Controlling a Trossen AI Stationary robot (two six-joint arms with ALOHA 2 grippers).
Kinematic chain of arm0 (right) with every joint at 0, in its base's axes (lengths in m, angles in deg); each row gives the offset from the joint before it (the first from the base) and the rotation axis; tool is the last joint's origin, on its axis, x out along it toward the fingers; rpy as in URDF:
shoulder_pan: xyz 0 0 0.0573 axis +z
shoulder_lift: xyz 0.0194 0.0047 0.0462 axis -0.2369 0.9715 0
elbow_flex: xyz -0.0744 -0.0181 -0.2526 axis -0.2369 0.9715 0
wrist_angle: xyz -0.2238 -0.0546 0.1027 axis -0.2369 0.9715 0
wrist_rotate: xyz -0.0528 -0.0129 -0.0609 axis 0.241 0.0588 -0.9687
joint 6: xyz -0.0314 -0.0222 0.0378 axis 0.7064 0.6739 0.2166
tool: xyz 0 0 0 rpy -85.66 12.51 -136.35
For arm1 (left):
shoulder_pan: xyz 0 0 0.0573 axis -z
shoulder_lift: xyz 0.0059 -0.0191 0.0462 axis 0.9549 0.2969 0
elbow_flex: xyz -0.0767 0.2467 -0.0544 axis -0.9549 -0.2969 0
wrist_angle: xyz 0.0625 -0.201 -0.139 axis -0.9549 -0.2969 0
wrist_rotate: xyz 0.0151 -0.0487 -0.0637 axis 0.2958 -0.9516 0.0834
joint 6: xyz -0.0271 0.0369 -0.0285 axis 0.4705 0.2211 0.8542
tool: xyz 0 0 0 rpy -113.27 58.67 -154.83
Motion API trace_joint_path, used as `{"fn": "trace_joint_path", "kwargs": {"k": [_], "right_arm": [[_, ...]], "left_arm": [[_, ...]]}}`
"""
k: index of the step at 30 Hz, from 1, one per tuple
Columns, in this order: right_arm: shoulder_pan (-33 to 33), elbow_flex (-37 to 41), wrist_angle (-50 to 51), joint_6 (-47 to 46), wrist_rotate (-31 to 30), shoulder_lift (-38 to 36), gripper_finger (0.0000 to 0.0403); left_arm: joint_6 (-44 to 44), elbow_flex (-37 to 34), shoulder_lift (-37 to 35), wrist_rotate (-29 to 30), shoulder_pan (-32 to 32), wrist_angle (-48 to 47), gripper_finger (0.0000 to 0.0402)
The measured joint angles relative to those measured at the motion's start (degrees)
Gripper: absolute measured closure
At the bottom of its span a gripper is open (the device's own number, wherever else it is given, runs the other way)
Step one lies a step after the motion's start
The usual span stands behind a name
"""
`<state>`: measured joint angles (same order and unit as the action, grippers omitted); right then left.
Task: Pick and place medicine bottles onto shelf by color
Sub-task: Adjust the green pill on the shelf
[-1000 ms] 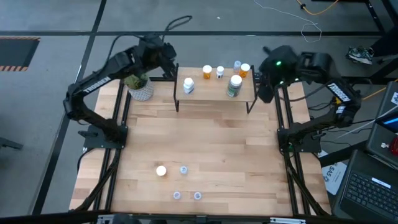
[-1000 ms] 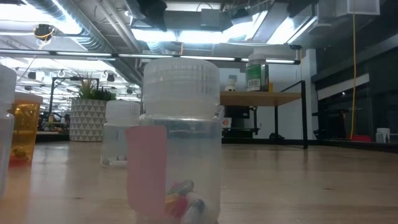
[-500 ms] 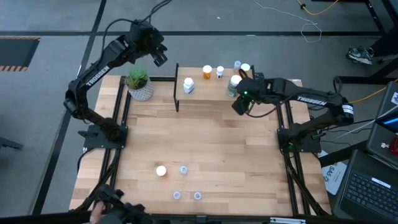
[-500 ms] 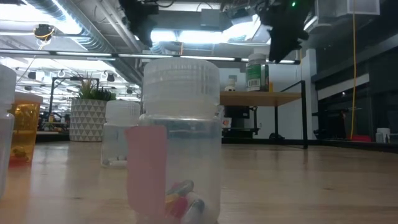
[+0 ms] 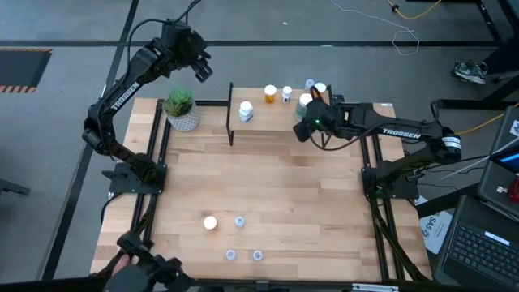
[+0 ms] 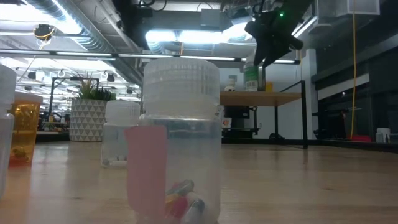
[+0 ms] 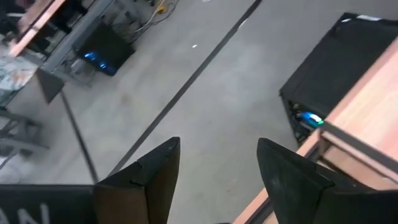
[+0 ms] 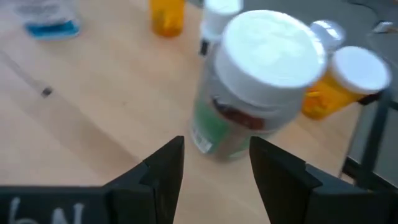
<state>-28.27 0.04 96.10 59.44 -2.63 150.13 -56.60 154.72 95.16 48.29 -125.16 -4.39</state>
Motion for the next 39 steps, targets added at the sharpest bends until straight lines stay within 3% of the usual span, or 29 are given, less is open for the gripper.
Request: {"fn": "trace_joint_path", "kwargs": {"k": [6, 23, 33, 35, 39], "right_arm": [[-1.3, 0.0, -0.2, -2.1, -3.3, 0.0, 0.0218], [-7.1, 0.0, -10.5, 4.1, -3.3, 4.4, 0.0218], [-8.6, 0.0, -11.3, 5.8, -3.2, 4.4, 0.0218], [-8.6, 0.0, -11.3, 5.8, -2.0, 4.4, 0.0218], [-6.8, -2.3, -8.3, 5.8, 7.0, 3.1, 0.0218]], "left_arm": [[0.0, 0.0, 0.0, -2.1, 0.0, 0.0, 0.0192], [0.0, 0.0, 0.0, -2.0, 0.0, -0.6, 0.0192], [0.0, 0.0, 0.0, -2.0, 0.0, -0.6, 0.0192], [0.0, 0.0, 0.0, -2.0, 0.0, -0.8, 0.0192], [0.0, 0.0, 0.0, -2.0, 0.0, -2.1, 0.0192]]}}
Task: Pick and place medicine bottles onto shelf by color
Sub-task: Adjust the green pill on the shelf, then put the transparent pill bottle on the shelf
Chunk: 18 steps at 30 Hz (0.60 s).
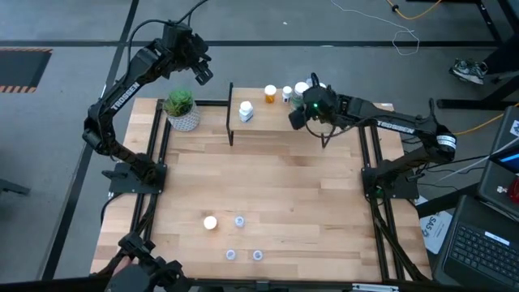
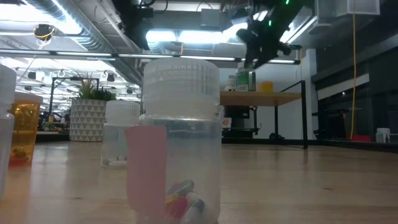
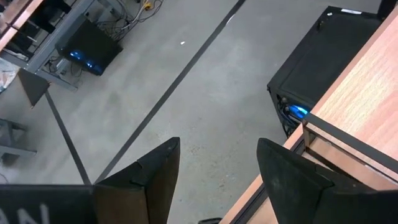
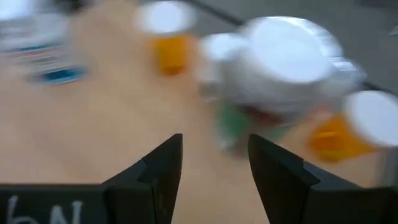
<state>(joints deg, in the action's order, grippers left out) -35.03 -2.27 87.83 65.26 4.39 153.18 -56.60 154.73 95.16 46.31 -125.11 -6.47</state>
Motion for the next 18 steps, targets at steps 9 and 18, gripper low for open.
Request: {"fn": "trace_joint_path", "kwargs": {"k": [9, 18], "right_arm": [[12.0, -3.3, 3.3, 4.4, 22.6, -1.8, 0.0218], [26.5, -3.3, -3.9, -2.1, 17.8, 7.2, 0.0218]], "left_arm": [[0.0, 0.0, 0.0, 0.0, 0.0, -0.1, 0.0192], [-0.4, 0.0, 0.0, 0.0, 0.0, -0.4, 0.0192]]}}
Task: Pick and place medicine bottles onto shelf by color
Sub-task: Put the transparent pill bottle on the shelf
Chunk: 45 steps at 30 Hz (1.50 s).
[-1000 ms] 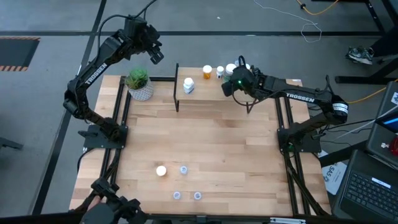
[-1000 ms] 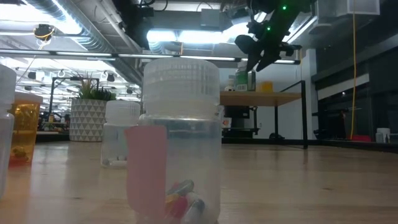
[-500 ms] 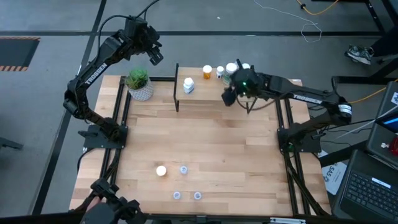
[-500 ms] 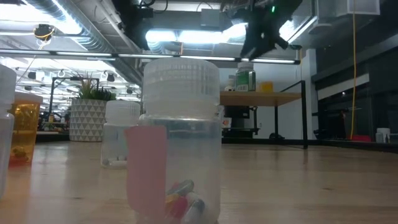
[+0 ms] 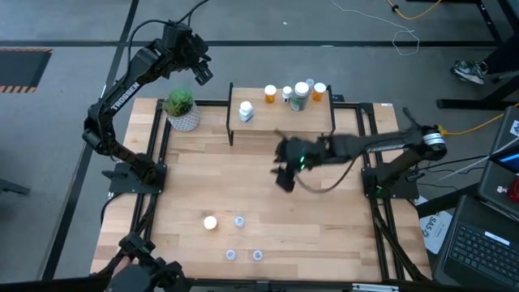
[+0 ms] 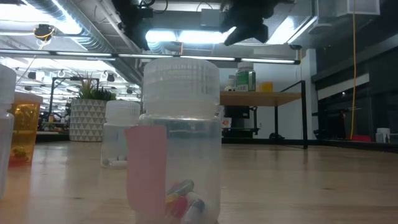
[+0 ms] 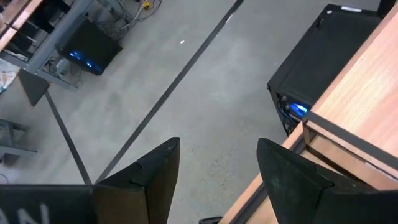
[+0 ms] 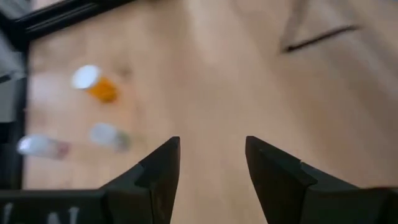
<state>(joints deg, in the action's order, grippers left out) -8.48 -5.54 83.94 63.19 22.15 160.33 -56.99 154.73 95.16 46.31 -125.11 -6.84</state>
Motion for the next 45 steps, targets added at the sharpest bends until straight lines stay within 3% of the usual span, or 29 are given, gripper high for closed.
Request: {"fn": "trace_joint_path", "kwargs": {"k": [5, 12, 17, 23, 26, 29, 35, 39, 45], "right_arm": [[8.3, -0.4, -8.6, -3.9, 0.1, 6.0, 0.0218], [18.1, -8.5, -8.2, -12.0, 0.0, 13.2, 0.0218], [23.8, -16.5, -3.1, -13.4, -2.1, 17.9, 0.0218], [29.8, -25.2, 1.5, -17.3, -6.0, 23.3, 0.0218], [32.3, -27.7, 3.1, -20.6, -6.9, 25.3, 0.0218], [34.1, -28.1, 4.3, -23.7, -6.9, 26.7, 0.0218], [35.1, -28.1, 7.5, -26.6, -7.1, 27.8, 0.0218], [34.6, -28.1, 7.5, -18.9, -7.1, 29.2, 0.0218], [34.2, -28.1, 7.5, -5.0, -9.0, 30.7, 0.0218]], "left_arm": [[0.3, 0.0, 0.0, -3.3, 0.0, -4.5, 0.0192], [4.9, 0.0, 0.0, -31.0, 4.2, -16.0, 0.0192], [9.1, 0.0, 0.0, -40.6, 14.3, -24.6, 0.0194], [17.2, 0.0, -2.1, -51.7, 30.0, -25.2, 0.0201], [21.4, 0.1, -4.1, -50.4, 39.6, -26.5, 0.0202], [26.2, 0.1, -5.6, -45.1, 49.9, -27.9, 0.0202], [42.5, 0.0, -7.6, -25.8, 68.8, -29.5, 0.0202], [53.2, 0.0, -7.5, -13.7, 78.0, -29.1, 0.0202], [63.0, 0.0, -6.3, -2.6, 88.4, -28.5, 0.0202]]}}
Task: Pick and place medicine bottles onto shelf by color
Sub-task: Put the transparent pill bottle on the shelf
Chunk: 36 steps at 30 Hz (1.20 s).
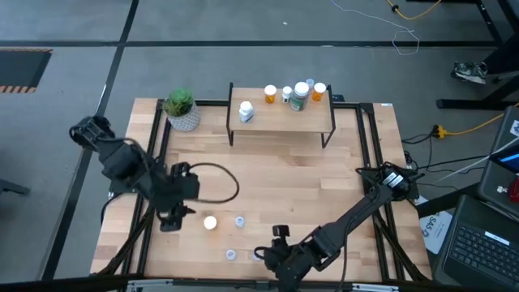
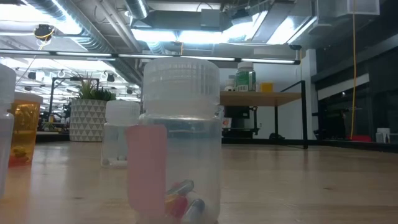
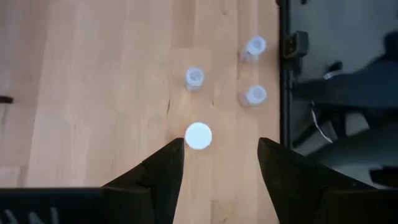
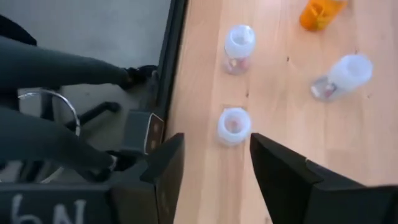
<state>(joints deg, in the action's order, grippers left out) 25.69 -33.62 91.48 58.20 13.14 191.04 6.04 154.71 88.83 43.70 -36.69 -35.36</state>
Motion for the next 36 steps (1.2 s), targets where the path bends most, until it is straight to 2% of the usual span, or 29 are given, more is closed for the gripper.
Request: {"fn": "trace_joint_path", "kwargs": {"k": [3, 6, 14, 21, 30, 36], "right_arm": [[-0.5, 0.0, -0.1, 3.5, -0.9, 0.3, 0.0218], [-1.2, 0.0, -0.8, 5.5, -0.9, 1.3, 0.0218], [-3.1, 0.0, -1.7, 6.9, 1.1, 4.5, 0.0218], [-3.8, 0.0, -4.0, 7.0, 4.2, 6.6, 0.0218], [-4.0, 0.0, -5.6, 10.0, 4.1, 6.6, 0.0218], [-4.1, 0.0, -7.7, 12.8, 4.4, 6.7, 0.0218]], "left_arm": [[4.8, -0.2, 1.0, 5.1, 4.5, 0.4, 0.0202], [8.4, -4.0, 2.0, 7.9, 8.5, 4.5, 0.0202], [7.9, -20.7, 3.5, 16.7, 13.1, 29.1, 0.0202], [6.3, -29.8, 6.8, 16.9, 13.1, 43.1, 0.0202], [6.3, -31.4, 12.2, 16.8, 13.1, 44.9, 0.0202], [6.3, -31.4, 13.1, 16.8, 13.1, 46.4, 0.0202]]}}
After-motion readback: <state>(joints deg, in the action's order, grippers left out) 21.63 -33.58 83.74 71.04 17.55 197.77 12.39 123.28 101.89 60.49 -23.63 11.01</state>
